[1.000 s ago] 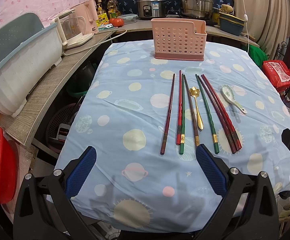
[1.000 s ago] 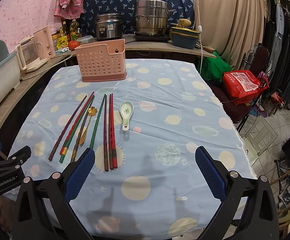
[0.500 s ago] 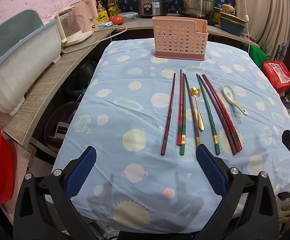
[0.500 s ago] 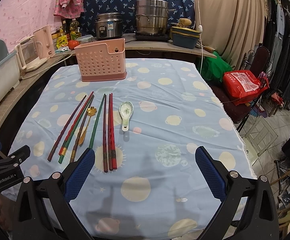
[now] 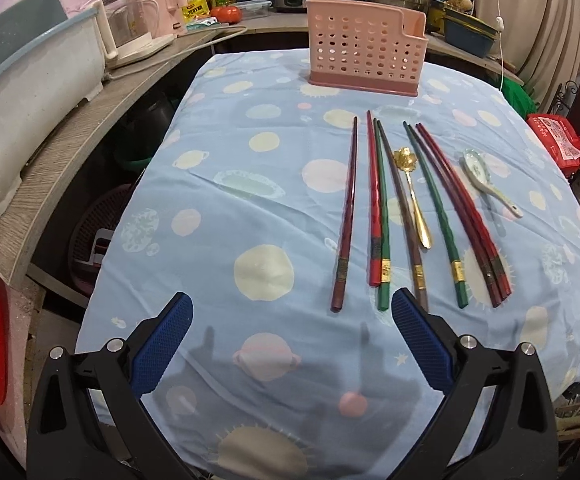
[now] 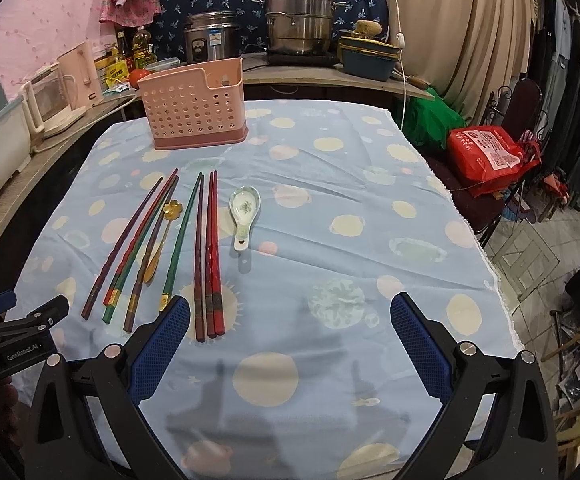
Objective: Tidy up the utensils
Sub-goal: 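Close the left tool on a dark red chopstick while the right tool grasps the white ceramic spoon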
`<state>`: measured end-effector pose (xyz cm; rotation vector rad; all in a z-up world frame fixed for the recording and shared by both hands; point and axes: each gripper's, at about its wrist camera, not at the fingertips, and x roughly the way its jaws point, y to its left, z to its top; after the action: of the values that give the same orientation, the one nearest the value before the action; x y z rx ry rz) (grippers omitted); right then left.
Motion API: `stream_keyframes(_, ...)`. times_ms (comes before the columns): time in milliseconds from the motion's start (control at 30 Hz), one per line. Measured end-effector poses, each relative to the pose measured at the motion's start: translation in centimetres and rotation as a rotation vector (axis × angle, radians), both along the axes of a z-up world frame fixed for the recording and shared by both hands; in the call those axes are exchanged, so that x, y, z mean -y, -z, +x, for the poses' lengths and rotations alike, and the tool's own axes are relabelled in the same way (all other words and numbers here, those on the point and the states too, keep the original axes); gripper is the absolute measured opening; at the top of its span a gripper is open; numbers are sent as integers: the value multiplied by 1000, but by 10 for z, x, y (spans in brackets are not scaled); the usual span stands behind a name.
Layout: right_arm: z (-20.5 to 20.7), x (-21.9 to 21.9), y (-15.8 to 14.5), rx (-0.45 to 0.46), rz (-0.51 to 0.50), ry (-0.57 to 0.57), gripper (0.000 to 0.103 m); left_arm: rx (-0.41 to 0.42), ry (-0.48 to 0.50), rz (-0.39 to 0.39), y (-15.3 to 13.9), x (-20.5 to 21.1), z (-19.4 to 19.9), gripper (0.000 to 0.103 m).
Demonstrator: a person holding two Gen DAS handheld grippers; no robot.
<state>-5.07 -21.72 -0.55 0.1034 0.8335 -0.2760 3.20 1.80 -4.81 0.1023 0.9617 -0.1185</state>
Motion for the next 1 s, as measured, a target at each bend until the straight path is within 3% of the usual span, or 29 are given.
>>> stream_keyframes(167,7,-1,6,-18,10,-1,96,-21,7,-11,15,-1,14,86)
stream_keyframes(333,14,-3,12,-32,13,-8,96,-54,25,-36,27,0,25,68)
stream_keyframes(467,20,-5,17,-46,15,-13,96,-59,44,-36,32,3,31,67)
stream_keyframes(667,28,-7,22,-61,17,-18,96,-78,60,-54,38,6,37,51)
stream_keyframes(900,37,-5,29,-72,26,-21,96,-83,103,-104,36,8,39,13)
stream_keyframes(1000,43,-4,30,-69,29,-25,96,-88,103,-120,35,6,40,10)
